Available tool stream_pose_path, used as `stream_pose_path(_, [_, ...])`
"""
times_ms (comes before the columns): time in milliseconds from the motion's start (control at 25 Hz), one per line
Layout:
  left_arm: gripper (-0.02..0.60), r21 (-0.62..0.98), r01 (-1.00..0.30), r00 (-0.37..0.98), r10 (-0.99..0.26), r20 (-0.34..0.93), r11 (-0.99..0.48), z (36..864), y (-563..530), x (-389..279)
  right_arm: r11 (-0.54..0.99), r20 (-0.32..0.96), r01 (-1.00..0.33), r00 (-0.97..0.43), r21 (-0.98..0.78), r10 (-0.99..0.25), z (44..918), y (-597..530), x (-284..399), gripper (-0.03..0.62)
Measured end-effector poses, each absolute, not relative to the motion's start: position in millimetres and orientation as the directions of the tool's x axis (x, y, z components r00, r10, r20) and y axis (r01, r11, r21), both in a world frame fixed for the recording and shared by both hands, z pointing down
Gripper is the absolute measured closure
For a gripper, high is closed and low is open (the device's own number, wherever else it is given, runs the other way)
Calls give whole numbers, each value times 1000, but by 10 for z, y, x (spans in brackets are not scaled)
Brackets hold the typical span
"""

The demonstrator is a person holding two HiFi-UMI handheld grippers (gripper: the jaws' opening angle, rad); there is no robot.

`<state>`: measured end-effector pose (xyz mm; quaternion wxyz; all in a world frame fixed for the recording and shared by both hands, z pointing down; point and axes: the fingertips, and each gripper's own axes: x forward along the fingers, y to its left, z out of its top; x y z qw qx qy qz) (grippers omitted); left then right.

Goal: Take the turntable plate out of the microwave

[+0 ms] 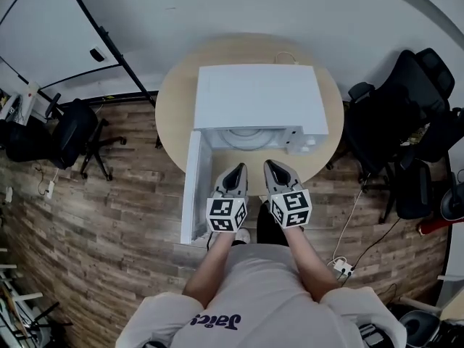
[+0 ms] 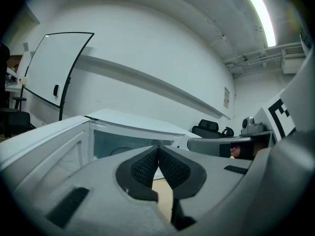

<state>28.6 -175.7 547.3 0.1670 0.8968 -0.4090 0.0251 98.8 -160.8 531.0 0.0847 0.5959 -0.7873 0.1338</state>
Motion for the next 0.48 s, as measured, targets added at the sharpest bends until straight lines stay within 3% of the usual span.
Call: stream_pose_path(480, [565,415,-755,653,-639,407,-508,6475,-2146,544,298,409,-939,-343,-171,-846,5908,-2146,1179,576])
